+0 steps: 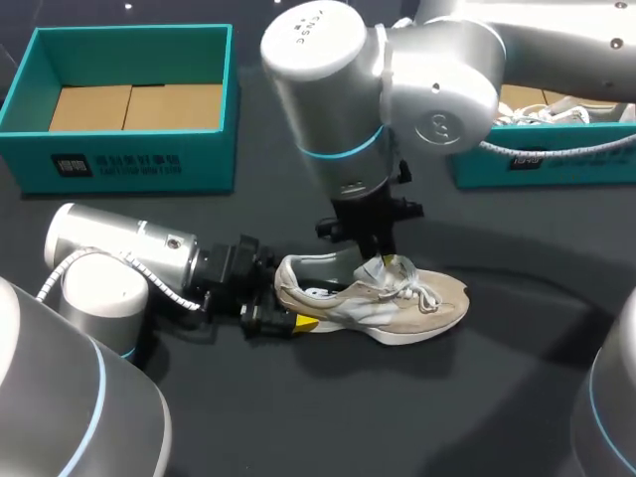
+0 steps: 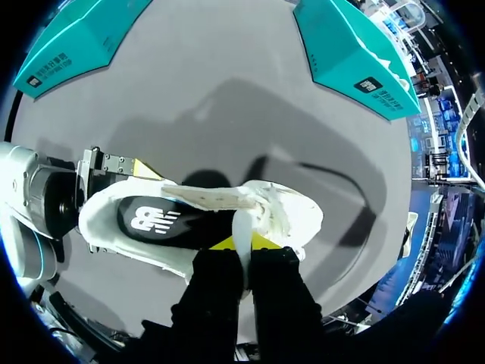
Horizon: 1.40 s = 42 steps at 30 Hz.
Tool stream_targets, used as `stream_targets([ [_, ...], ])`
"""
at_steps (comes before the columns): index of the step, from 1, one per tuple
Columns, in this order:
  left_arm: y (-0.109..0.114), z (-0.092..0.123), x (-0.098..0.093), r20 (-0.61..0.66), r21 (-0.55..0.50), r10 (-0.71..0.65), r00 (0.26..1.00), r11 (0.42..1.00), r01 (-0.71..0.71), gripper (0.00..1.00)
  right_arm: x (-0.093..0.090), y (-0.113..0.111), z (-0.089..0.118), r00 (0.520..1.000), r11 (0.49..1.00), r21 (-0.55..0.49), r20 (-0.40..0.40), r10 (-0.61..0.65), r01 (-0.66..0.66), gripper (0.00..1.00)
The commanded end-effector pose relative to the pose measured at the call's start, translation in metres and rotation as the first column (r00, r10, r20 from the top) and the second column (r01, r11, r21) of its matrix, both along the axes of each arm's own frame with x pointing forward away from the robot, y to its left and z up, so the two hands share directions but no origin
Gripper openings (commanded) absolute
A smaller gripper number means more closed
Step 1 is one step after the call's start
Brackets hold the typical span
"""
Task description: Take the shoe out of the shoebox, open the shoe tongue, remove and reinsert the insole, then place the shoe into the shoebox
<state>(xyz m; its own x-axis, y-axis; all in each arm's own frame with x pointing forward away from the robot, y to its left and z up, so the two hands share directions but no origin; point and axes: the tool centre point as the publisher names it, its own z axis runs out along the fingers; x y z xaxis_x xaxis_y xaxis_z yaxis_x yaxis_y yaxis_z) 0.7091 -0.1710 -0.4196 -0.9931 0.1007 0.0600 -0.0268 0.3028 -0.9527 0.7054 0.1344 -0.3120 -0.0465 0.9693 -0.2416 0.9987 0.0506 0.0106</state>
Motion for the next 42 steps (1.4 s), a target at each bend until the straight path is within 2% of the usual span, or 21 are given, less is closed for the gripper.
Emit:
stream_targets([
  [1, 0.001, -0.003, -0.001, 0.0, -0.001, 0.001, 1.0, 1.0, -0.001, 0.0, -0.003, -0.032, 0.012, 0.999, 0.994, 0.103, 0.0, 0.048, -0.048, 0.0],
  [5, 0.001, -0.003, -0.001, 0.0, -0.001, 0.001, 1.0, 1.0, -0.001, 0.0, -0.002, -0.046, 0.01, 0.996, 0.986, 0.14, -0.01, 0.09, -0.088, 0.0],
  [12, 0.001, -0.003, -0.001, 0.0, -0.001, 0.001, 1.0, 1.0, -0.001, 0.0, 0.003, -0.06, -0.008, 0.984, 0.963, 0.205, 0.009, 0.175, -0.173, 0.0],
  [20, 0.001, -0.003, -0.001, 0.0, -0.001, 0.001, 1.0, 1.0, -0.001, 0.0, 0.009, -0.081, -0.025, 0.99, 0.978, 0.154, 0.023, 0.143, -0.144, 0.0],
  [25, 0.001, -0.003, -0.001, 0.0, -0.001, 0.001, 1.0, 1.0, -0.001, 0.0, 0.013, -0.09, -0.032, 0.995, 0.988, 0.115, 0.042, 0.094, -0.099, 0.42],
  [26, 0.001, -0.003, -0.001, 0.0, -0.001, 0.001, 1.0, 1.0, -0.001, 0.0, 0.013, -0.092, -0.032, 0.995, 0.99, 0.111, 0.054, 0.08, -0.086, 0.55],
  [27, 0.001, -0.003, -0.001, 0.0, -0.001, 0.001, 1.0, 1.0, -0.001, 0.0, 0.013, -0.095, -0.033, 0.996, 0.992, 0.102, 0.06, 0.071, -0.076, 0.98],
  [30, 0.001, -0.003, -0.001, 0.0, -0.001, 0.001, 1.0, 1.0, -0.001, 0.0, 0.015, -0.103, -0.036, 0.997, 0.994, 0.097, 0.064, 0.043, -0.049, 1.0],
  [36, 0.001, -0.003, -0.001, 0.0, -0.001, 0.001, 1.0, 1.0, -0.001, 0.0, 0.015, -0.112, -0.031, 0.997, 0.995, 0.092, 0.073, 0.028, -0.035, 0.93],
  [41, 0.001, -0.003, -0.001, 0.0, -0.001, 0.001, 1.0, 1.0, -0.001, 0.0, 0.012, -0.109, -0.003, 0.996, 0.999, 0.038, 0.088, 0.028, -0.031, 0.92],
  [42, 0.001, -0.003, -0.001, 0.0, -0.001, 0.001, 1.0, 1.0, -0.001, 0.0, 0.011, -0.106, 0.006, 0.995, 0.999, 0.031, 0.097, 0.035, -0.038, 0.89],
])
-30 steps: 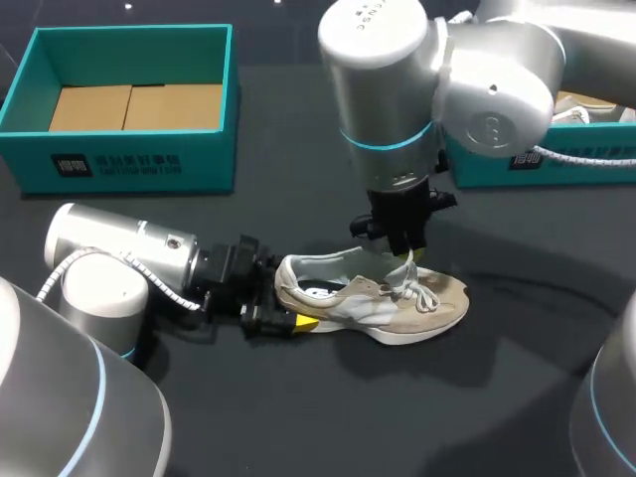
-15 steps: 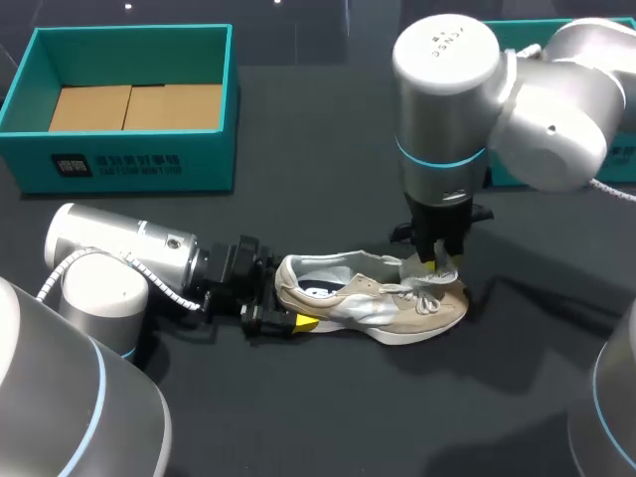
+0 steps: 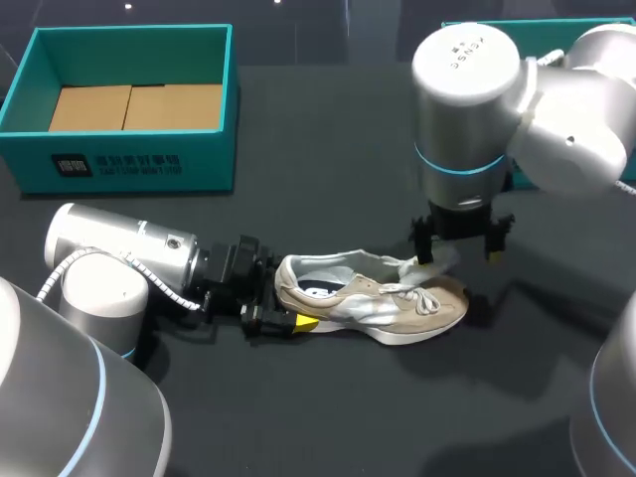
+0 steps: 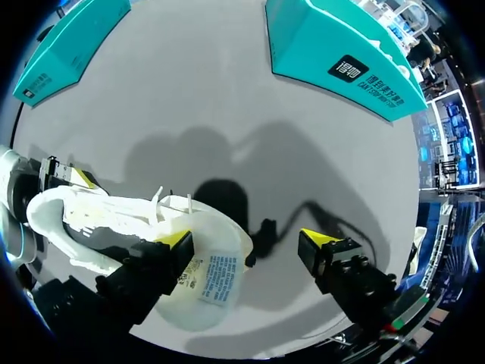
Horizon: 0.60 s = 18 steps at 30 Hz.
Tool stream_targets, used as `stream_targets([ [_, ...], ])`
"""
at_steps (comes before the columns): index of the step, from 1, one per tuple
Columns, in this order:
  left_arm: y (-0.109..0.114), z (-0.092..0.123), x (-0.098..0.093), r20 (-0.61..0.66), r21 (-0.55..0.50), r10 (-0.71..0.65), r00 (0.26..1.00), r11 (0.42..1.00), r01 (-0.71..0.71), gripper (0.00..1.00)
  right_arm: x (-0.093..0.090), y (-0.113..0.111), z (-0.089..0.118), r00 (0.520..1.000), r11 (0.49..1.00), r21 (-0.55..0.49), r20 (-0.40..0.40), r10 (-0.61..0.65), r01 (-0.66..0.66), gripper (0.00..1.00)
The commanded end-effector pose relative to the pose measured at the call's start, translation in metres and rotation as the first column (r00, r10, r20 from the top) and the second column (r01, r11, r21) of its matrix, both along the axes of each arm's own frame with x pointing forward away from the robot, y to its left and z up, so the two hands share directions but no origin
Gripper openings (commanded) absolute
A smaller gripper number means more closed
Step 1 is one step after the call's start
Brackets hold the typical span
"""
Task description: Take the shoe out of the shoebox, open the shoe tongue, remove and reinsert the insole, then place the shoe into the shoebox
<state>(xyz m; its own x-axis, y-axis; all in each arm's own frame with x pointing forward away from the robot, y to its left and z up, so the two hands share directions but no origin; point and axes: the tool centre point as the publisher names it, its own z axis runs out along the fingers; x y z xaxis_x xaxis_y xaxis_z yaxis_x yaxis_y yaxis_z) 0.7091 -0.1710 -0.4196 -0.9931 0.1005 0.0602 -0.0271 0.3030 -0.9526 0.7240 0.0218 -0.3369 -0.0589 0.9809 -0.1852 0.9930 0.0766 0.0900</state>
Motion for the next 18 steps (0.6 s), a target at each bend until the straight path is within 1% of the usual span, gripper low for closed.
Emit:
stream_targets([
  [1, 0.001, -0.003, -0.001, 0.0, -0.001, 0.0, 1.0, 1.0, 0.0, 0.0, -0.009, 0.011, 0.039, 1.0, 0.999, -0.033, 0.026, 0.011, -0.01, 0.86],
  [2, 0.001, -0.003, -0.001, 0.0, -0.001, 0.0, 1.0, 1.0, 0.0, 0.0, -0.009, 0.014, 0.047, 1.0, 0.999, -0.047, 0.026, 0.009, -0.008, 0.8],
  [5, 0.001, -0.003, -0.001, 0.0, -0.001, 0.0, 1.0, 1.0, 0.0, 0.0, -0.01, 0.03, 0.072, 0.999, 0.998, -0.056, 0.032, 0.038, -0.037, 0.5],
  [6, 0.001, -0.003, -0.001, 0.0, -0.001, 0.0, 1.0, 1.0, 0.0, 0.0, -0.01, 0.036, 0.077, 0.998, 0.996, -0.077, 0.027, 0.05, -0.048, 0.47],
  [9, 0.001, -0.003, -0.001, 0.0, -0.001, 0.0, 1.0, 1.0, 0.0, 0.0, -0.01, 0.054, 0.092, 0.993, 0.99, -0.077, 0.012, 0.116, -0.115, 0.47],
  [12, 0.001, -0.003, -0.001, 0.0, -0.001, 0.0, 1.0, 1.0, 0.0, 0.0, -0.011, 0.071, 0.103, 0.974, 0.972, -0.075, 0.004, 0.225, -0.224, 0.46],
  [13, 0.001, -0.003, -0.001, 0.0, -0.001, 0.0, 1.0, 1.0, 0.0, 0.0, -0.011, 0.077, 0.107, 0.963, 0.96, -0.077, -0.002, 0.271, -0.27, 0.45],
  [14, 0.001, -0.003, -0.001, 0.0, -0.001, 0.0, 1.0, 1.0, 0.0, 0.0, -0.011, 0.08, 0.109, 0.955, 0.953, -0.076, -0.006, 0.295, -0.295, 0.42],
  [15, 0.001, -0.003, -0.001, 0.0, -0.001, 0.0, 1.0, 1.0, 0.0, 0.0, -0.012, 0.085, 0.111, 0.941, 0.938, -0.072, -0.017, 0.339, -0.339, 0.33],
  [17, 0.001, -0.003, -0.001, 0.0, -0.001, 0.0, 1.0, 1.0, 0.0, 0.0, -0.013, 0.091, 0.114, 0.913, 0.911, -0.05, -0.025, 0.408, -0.408, 0.09],
  [18, 0.001, -0.003, -0.001, 0.0, -0.001, 0.0, 1.0, 1.0, 0.0, 0.0, -0.015, 0.096, 0.116, 0.885, 0.885, -0.024, -0.031, 0.464, -0.465, 0.0],
])
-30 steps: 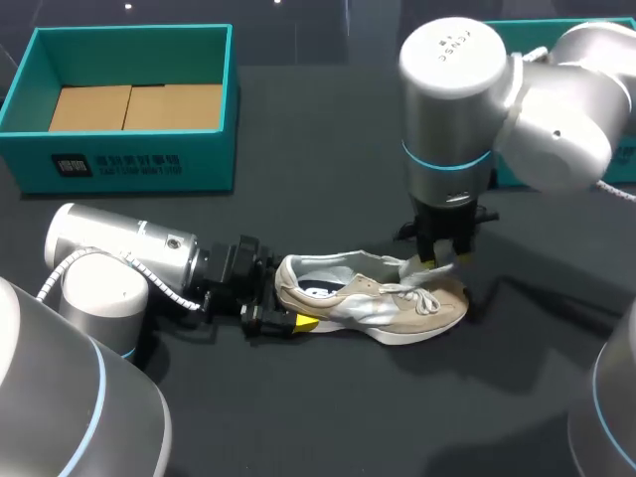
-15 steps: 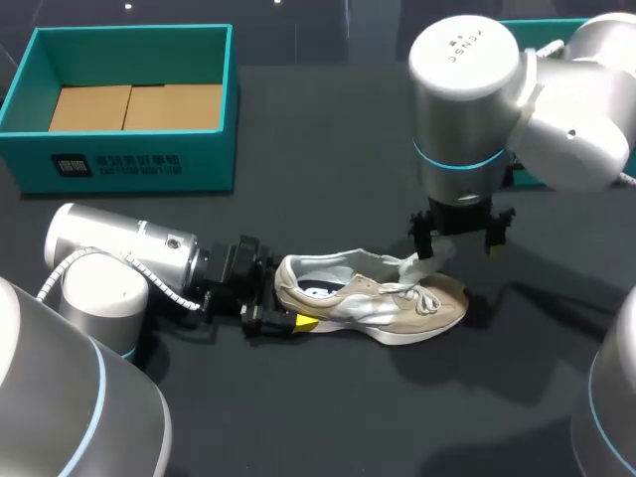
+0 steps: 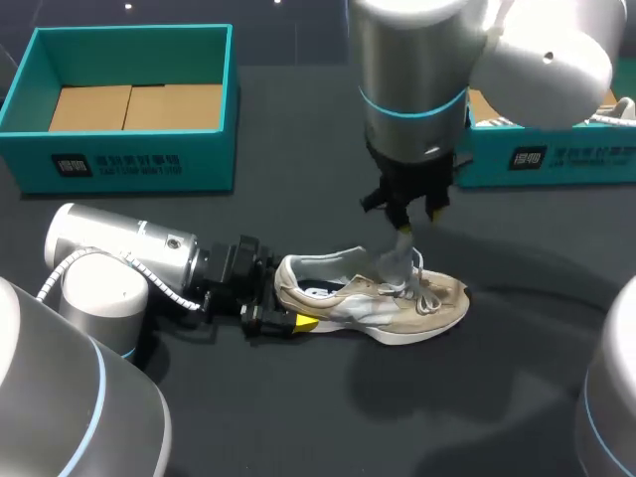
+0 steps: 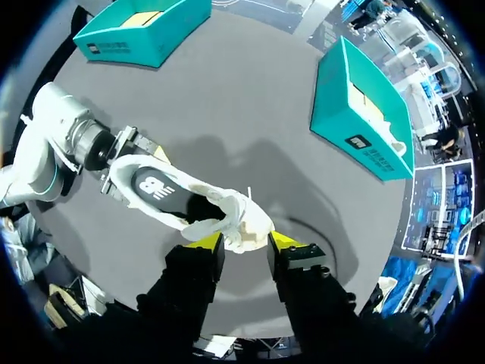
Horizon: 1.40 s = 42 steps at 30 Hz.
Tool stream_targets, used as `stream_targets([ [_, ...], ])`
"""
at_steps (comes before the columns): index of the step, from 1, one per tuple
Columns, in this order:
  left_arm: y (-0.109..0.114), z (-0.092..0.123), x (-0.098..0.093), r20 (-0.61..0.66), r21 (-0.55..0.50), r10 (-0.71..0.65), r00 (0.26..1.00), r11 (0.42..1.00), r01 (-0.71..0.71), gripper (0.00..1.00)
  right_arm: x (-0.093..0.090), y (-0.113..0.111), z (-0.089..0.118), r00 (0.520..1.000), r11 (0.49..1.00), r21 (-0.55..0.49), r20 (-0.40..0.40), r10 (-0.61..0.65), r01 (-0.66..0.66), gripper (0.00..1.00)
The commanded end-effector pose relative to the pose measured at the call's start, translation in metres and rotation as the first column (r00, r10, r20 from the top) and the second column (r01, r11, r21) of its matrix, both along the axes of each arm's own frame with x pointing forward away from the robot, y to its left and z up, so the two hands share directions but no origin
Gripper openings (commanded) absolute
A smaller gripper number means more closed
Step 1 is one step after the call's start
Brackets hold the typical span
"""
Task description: Take the shoe out of the shoebox, open the shoe tongue, remove and reinsert the insole, then place the shoe into the shoebox
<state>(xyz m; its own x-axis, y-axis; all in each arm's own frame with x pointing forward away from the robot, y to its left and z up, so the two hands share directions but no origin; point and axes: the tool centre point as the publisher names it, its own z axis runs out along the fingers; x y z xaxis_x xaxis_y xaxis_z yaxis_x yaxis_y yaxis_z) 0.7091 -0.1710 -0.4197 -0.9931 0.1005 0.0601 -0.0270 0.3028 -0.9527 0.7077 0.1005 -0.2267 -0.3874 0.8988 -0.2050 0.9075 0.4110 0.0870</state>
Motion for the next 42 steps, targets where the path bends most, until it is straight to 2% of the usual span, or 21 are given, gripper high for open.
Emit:
stream_targets([
  [1, 0.001, -0.003, -0.001, 0.0, -0.001, 0.0, 1.0, 1.0, 0.0, 0.0, 0.0, 0.02, 0.007, 0.981, 0.982, 0.01, -0.041, 0.188, -0.188, 0.0],
  [2, 0.001, -0.003, -0.001, 0.0, -0.001, 0.0, 1.0, 1.0, 0.0, 0.0, -0.001, 0.024, 0.007, 0.969, 0.97, 0.045, -0.051, 0.24, -0.238, 0.0],
  [4, 0.001, -0.003, -0.001, 0.0, -0.001, 0.0, 1.0, 1.0, 0.0, 0.0, -0.01, 0.035, 0.006, 0.908, 0.908, 0.119, -0.079, 0.412, -0.402, 0.0],
  [5, 0.001, -0.003, -0.001, 0.0, -0.001, 0.0, 1.0, 1.0, 0.0, 0.0, -0.02, 0.044, 0.004, 0.835, 0.835, 0.146, -0.084, 0.544, -0.53, 0.0],
  [6, 0.001, -0.003, -0.001, 0.0, -0.001, 0.0, 1.0, 1.0, 0.0, 0.0, -0.026, 0.046, 0.003, 0.815, 0.814, 0.12, -0.061, 0.577, -0.568, 0.0],
  [16, 0.001, -0.003, -0.001, 0.0, -0.001, 0.0, 1.0, 1.0, 0.0, 0.0, -0.026, 0.046, 0.003, 0.815, 0.814, 0.12, -0.061, 0.577, -0.568, 0.0],
  [18, 0.001, -0.003, -0.001, 0.0, -0.001, 0.0, 1.0, 1.0, 0.0, 0.0, -0.024, 0.063, -0.006, 0.755, 0.76, 0.104, -0.088, 0.649, -0.641, 0.0],
  [19, 0.001, -0.003, -0.001, 0.0, -0.001, 0.0, 1.0, 1.0, 0.0, 0.0, -0.022, 0.075, -0.012, 0.694, 0.698, 0.12, -0.081, 0.716, -0.706, 0.0],
  [22, 0.001, -0.003, -0.001, 0.0, -0.001, 0.0, 1.0, 1.0, 0.0, 0.0, -0.021, 0.089, -0.024, 0.617, 0.622, 0.132, -0.082, 0.783, -0.772, 0.0],
  [23, 0.001, -0.003, -0.001, 0.0, -0.001, 0.0, 1.0, 1.0, 0.0, 0.0, -0.021, 0.093, -0.029, 0.57, 0.579, 0.122, -0.1, 0.815, -0.806, 0.0],
  [24, 0.001, -0.003, -0.001, 0.0, -0.001, 0.0, 1.0, 1.0, 0.0, 0.0, -0.021, 0.094, -0.031, 0.546, 0.558, 0.122, -0.12, 0.829, -0.821, 0.0],
  [25, 0.001, -0.003, -0.001, 0.0, -0.001, 0.0, 1.0, 1.0, 0.0, 0.0, -0.021, 0.093, -0.032, 0.574, 0.589, 0.118, -0.139, 0.807, -0.8, 0.0],
  [36, 0.001, -0.003, -0.001, 0.0, -0.001, 0.0, 1.0, 1.0, 0.0, 0.0, -0.021, 0.093, -0.032, 0.574, 0.589, 0.118, -0.139, 0.807, -0.8, 0.0],
  [37, 0.001, -0.003, -0.001, 0.0, -0.001, 0.0, 1.0, 1.0, 0.0, 0.0, -0.019, 0.098, -0.04, 0.554, 0.573, 0.128, -0.156, 0.818, -0.809, 0.0],
  [42, 0.001, -0.003, -0.001, 0.0, -0.001, 0.0, 1.0, 1.0, 0.0, 0.0, -0.018, 0.107, -0.07, 0.537, 0.557, 0.141, -0.156, 0.829, -0.818, 0.0],
])
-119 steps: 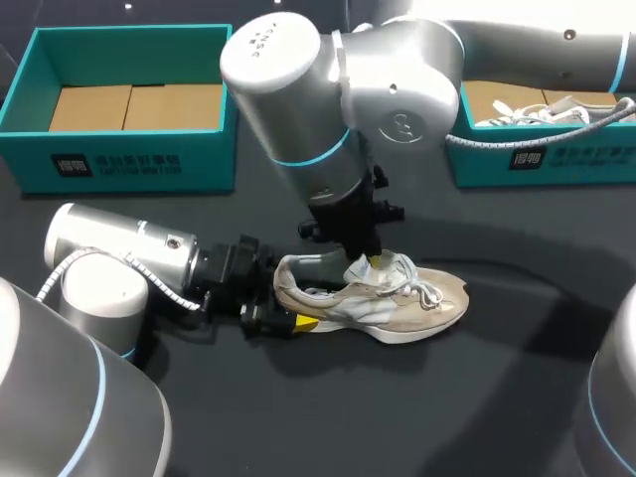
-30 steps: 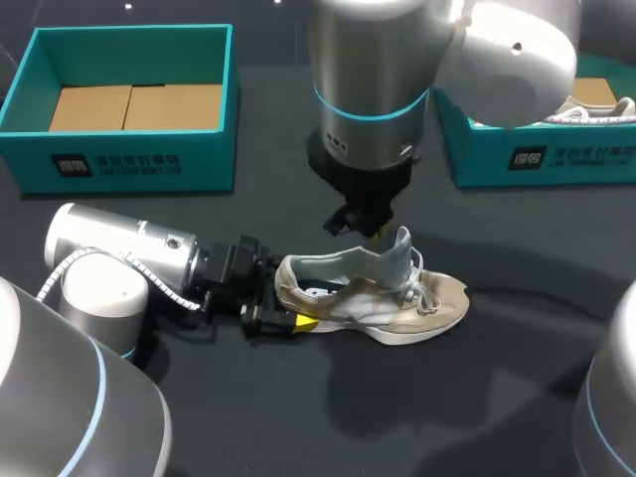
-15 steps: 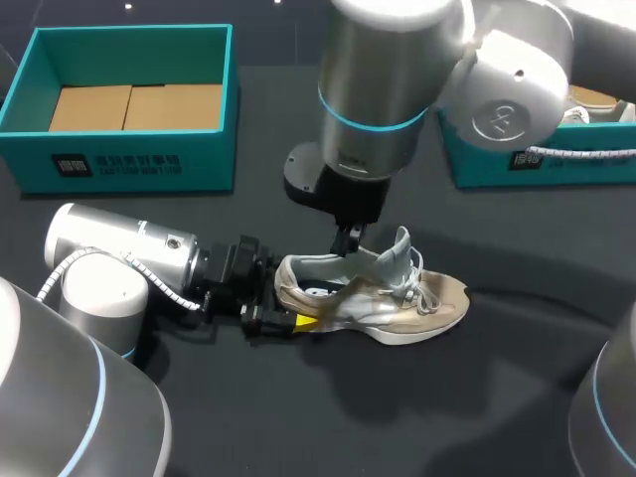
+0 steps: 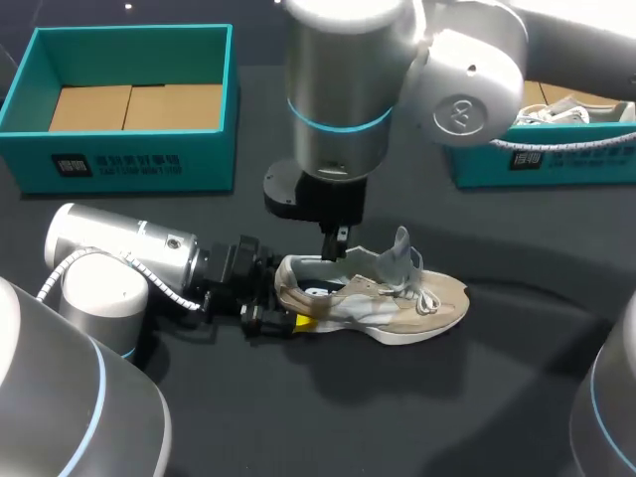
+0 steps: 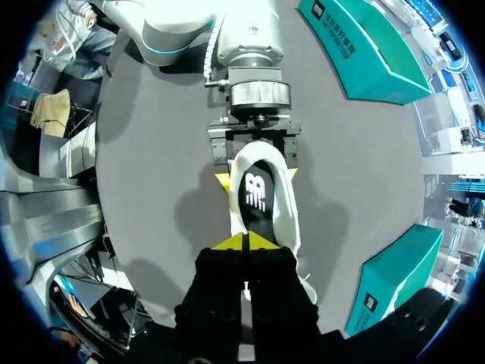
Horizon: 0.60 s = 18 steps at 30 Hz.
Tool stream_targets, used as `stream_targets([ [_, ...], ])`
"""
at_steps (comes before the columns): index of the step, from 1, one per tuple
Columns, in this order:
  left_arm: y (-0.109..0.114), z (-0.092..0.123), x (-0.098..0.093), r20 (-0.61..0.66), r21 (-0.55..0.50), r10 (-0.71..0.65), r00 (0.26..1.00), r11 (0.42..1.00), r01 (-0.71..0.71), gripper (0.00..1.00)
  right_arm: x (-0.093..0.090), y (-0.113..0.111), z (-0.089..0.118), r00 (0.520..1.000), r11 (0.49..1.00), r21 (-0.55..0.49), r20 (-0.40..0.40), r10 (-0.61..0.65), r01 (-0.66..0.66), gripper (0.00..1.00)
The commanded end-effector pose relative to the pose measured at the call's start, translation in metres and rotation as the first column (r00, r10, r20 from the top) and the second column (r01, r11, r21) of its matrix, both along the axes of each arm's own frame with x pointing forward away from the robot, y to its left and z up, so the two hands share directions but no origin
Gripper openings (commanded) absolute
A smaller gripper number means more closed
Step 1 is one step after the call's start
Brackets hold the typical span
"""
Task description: Take the shoe out of the shoebox, open the shoe tongue, remove and reinsert the insole, then place the shoe into the shoebox
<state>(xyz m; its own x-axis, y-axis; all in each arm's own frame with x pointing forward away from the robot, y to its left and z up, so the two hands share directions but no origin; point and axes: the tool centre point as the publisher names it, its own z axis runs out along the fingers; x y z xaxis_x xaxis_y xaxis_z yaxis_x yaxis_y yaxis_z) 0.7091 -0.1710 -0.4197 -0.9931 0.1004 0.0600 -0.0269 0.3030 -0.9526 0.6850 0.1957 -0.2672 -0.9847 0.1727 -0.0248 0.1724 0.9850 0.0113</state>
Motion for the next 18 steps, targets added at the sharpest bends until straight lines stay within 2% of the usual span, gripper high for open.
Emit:
stream_targets([
  [1, 0.001, -0.003, -0.001, 0.0, -0.001, 0.0, 1.0, 1.0, 0.0, 0.0, 0.005, 0.009, -0.033, 1.0, 1.0, 0.0, -0.008, -0.01, 0.01, 0.0],
  [2, 0.001, -0.003, -0.001, 0.0, -0.001, 0.0, 1.0, 1.0, 0.0, 0.0, 0.004, 0.004, -0.032, 0.999, 0.999, 0.037, 0.023, -0.03, 0.029, 0.0],
  [13, 0.001, -0.003, -0.001, 0.0, -0.001, 0.0, 1.0, 1.0, 0.0, 0.0, 0.004, 0.004, -0.032, 0.999, 0.999, 0.037, 0.023, -0.03, 0.029, 0.0],
  [18, 0.001, -0.003, -0.001, 0.0, -0.001, 0.0, 1.0, 1.0, 0.0, 0.0, 0.017, 0.011, -0.061, 0.999, 0.998, 0.041, 0.032, 0.043, -0.044, 0.0],
])
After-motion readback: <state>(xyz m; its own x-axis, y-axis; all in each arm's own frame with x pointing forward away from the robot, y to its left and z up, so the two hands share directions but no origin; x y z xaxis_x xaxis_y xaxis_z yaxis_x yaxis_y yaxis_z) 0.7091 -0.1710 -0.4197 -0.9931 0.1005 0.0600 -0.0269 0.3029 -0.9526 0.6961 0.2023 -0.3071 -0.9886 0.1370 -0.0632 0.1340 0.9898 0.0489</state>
